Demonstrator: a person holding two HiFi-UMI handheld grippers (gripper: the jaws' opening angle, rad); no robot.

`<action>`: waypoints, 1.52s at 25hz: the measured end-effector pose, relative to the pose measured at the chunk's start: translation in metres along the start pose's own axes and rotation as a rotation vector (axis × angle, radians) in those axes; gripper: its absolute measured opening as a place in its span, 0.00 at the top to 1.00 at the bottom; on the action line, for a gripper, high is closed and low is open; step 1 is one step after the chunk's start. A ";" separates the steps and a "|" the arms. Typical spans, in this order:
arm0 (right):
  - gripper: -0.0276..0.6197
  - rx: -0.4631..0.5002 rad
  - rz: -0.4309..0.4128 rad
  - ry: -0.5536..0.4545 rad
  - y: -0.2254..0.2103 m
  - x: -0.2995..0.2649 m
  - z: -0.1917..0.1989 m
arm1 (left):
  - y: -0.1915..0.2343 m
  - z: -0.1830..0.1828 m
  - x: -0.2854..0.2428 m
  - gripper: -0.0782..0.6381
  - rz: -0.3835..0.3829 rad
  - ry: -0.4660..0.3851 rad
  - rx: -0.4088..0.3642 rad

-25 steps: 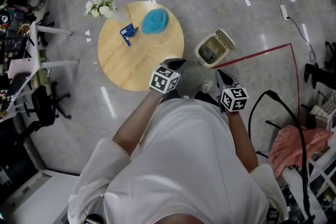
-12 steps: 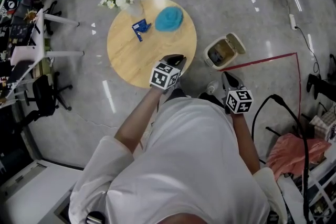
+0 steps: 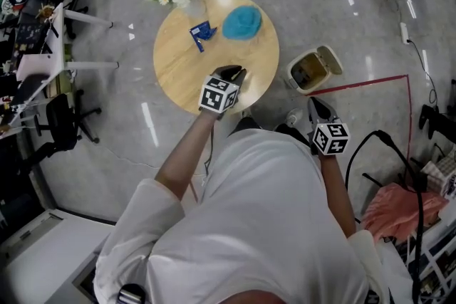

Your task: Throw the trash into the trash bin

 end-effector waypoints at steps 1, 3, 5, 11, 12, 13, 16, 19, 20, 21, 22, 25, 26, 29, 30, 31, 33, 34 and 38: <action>0.96 0.002 0.001 0.002 0.001 -0.002 0.000 | 0.005 0.001 0.001 0.81 -0.005 0.000 0.003; 0.96 0.004 0.002 0.007 0.003 -0.005 -0.002 | 0.013 0.002 0.003 0.80 -0.015 0.000 0.008; 0.96 0.009 0.001 0.012 0.005 -0.008 -0.004 | 0.019 0.004 0.005 0.80 -0.026 0.000 0.013; 0.96 0.031 -0.017 0.035 0.014 -0.023 -0.012 | 0.039 0.009 0.011 0.79 -0.051 0.003 0.031; 0.96 0.036 -0.022 0.039 0.016 -0.026 -0.014 | 0.042 0.009 0.012 0.79 -0.054 0.002 0.034; 0.96 0.041 -0.028 0.042 0.018 -0.030 -0.015 | 0.045 0.010 0.013 0.78 -0.057 0.002 0.035; 0.96 0.052 -0.048 0.055 0.024 -0.041 -0.019 | 0.054 0.012 0.015 0.77 -0.065 0.001 0.041; 0.96 0.068 -0.073 0.076 0.030 -0.053 -0.024 | 0.063 0.014 0.018 0.76 -0.075 0.000 0.046; 0.96 0.074 -0.079 0.081 0.032 -0.056 -0.025 | 0.066 0.015 0.019 0.76 -0.079 0.000 0.047; 0.96 0.078 -0.085 0.085 0.034 -0.060 -0.027 | 0.069 0.016 0.020 0.76 -0.082 -0.001 0.049; 0.96 0.082 -0.090 0.088 0.037 -0.064 -0.029 | 0.072 0.016 0.022 0.75 -0.085 -0.002 0.051; 0.96 0.094 -0.103 0.093 0.044 -0.072 -0.033 | 0.080 0.019 0.027 0.75 -0.096 -0.006 0.062; 0.96 0.099 -0.108 0.096 0.046 -0.074 -0.035 | 0.082 0.021 0.028 0.75 -0.099 -0.007 0.065; 0.96 0.111 -0.121 0.105 0.053 -0.083 -0.038 | 0.089 0.023 0.031 0.74 -0.107 -0.008 0.070; 0.96 0.114 -0.126 0.108 0.055 -0.086 -0.039 | 0.092 0.024 0.031 0.74 -0.109 -0.008 0.069; 0.96 0.118 -0.131 0.112 0.057 -0.090 -0.040 | 0.095 0.025 0.031 0.73 -0.111 -0.007 0.068; 0.96 0.124 -0.141 0.121 0.061 -0.096 -0.040 | 0.100 0.026 0.032 0.72 -0.115 -0.004 0.064; 0.96 0.128 -0.146 0.125 0.064 -0.098 -0.040 | 0.102 0.027 0.033 0.72 -0.117 -0.002 0.062; 0.96 0.140 -0.165 0.138 0.073 -0.108 -0.043 | 0.111 0.027 0.035 0.71 -0.129 0.002 0.051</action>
Point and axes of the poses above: the fingertips, and each gripper's own axes: x backward along the fingers, y to its left, z out of its underside, the point moved 10 cm from there along x, backward along the fingers, and after that the axes turned 2 degrees about -x, right-handed, at the moved point
